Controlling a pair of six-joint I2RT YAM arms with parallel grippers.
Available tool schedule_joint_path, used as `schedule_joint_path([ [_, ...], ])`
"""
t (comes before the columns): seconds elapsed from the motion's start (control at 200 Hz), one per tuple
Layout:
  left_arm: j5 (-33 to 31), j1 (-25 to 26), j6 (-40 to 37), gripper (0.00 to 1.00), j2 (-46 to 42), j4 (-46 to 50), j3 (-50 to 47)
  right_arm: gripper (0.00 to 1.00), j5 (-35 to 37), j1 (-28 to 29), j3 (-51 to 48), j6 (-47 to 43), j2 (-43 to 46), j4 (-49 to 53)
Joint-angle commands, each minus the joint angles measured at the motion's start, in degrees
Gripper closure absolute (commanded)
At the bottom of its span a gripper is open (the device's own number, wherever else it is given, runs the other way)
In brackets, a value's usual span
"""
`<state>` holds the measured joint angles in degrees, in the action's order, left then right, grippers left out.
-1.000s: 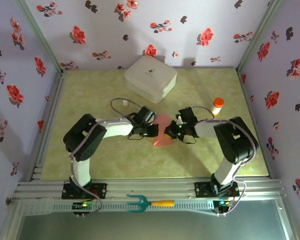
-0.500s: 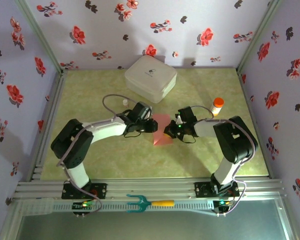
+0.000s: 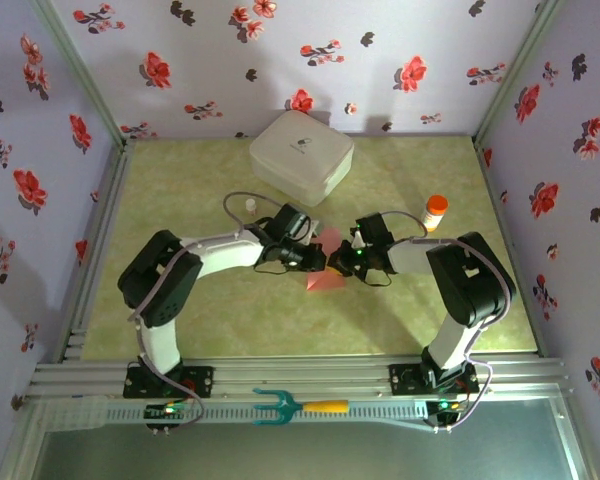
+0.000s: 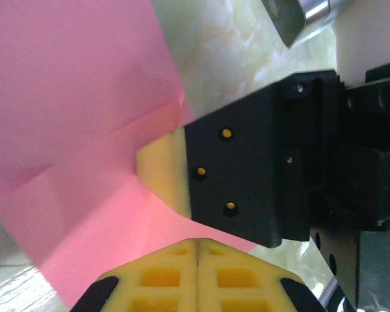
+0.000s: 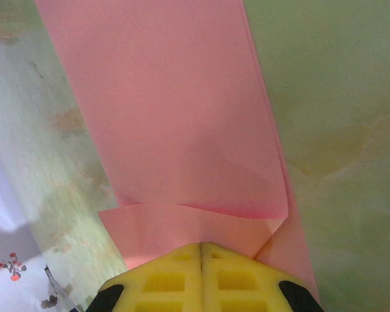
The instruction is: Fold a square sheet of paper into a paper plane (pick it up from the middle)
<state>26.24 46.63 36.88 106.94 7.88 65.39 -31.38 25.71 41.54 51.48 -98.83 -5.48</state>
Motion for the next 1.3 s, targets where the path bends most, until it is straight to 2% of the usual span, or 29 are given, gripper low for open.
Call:
schedule_joint_path([
  [0.0, 3.72, 0.75, -2.07, 0.93, 2.71, 2.71, 2.41, 1.0, 4.35, -0.23, -0.12, 0.1, -1.87, 3.7],
  [0.49, 3.03, 0.91, -2.53, 0.95, 6.67, 3.55, 1.81, 1.0, 4.35, -0.23, -0.14, 0.02, -1.91, 3.89],
  [1.295, 3.49, 0.89, -2.21, 0.94, 2.96, 2.81, -5.17, 1.0, 5.98, -0.23, 0.36, -1.12, -2.2, 6.04],
])
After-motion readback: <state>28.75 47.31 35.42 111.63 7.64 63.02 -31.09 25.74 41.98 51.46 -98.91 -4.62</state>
